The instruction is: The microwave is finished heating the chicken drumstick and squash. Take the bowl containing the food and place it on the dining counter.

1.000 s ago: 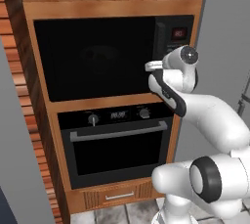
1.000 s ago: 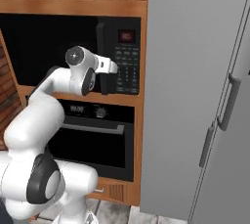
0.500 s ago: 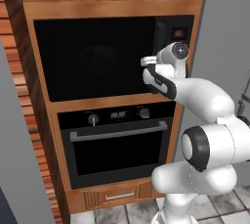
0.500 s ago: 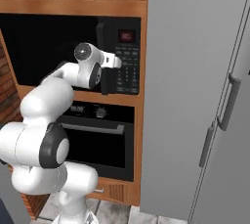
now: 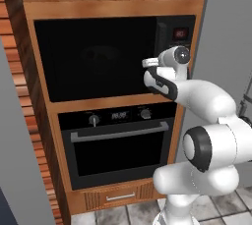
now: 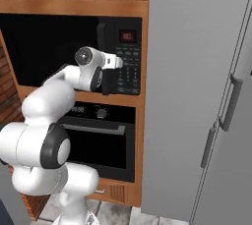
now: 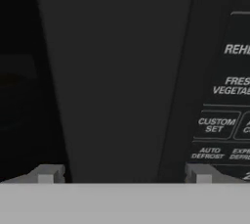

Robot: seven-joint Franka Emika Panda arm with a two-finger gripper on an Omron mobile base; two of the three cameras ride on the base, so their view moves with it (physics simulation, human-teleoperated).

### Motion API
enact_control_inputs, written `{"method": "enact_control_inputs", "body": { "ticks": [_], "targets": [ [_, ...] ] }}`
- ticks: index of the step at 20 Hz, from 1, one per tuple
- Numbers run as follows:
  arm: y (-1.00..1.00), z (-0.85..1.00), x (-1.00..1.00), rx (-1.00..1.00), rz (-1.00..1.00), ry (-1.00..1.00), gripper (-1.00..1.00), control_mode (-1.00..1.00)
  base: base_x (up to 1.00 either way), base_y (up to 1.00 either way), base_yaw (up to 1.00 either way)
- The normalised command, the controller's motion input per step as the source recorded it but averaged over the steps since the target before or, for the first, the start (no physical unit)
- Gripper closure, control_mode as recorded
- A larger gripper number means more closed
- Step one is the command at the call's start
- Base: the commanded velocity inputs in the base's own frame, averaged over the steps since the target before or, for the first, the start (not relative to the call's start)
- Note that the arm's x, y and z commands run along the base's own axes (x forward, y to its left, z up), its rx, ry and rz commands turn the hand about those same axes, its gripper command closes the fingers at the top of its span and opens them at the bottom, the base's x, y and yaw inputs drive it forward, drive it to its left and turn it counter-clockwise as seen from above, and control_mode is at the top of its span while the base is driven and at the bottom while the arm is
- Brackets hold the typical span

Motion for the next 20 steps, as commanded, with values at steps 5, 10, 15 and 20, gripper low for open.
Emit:
{"method": "enact_control_inputs", "body": {
  "ticks": [5, 10, 15, 20],
  "targets": [
    [0.0, 0.0, 0.0, 0.0, 0.0, 0.0, 1.0, -1.0, 0.0, 0.0, 0.0],
    [0.12, 0.05, -0.44, 0.0, 0.0, 0.0, 1.0, -1.0, 0.0, 0.0, 0.0],
    [0.64, 0.44, -0.98, 0.01, 0.0, 0.0, 1.0, -1.0, 0.0, 0.0, 0.0],
    [0.95, 0.81, -1.0, 0.0, 0.0, 0.0, 1.0, -1.0, 0.0, 0.0, 0.0]
  ]
}}
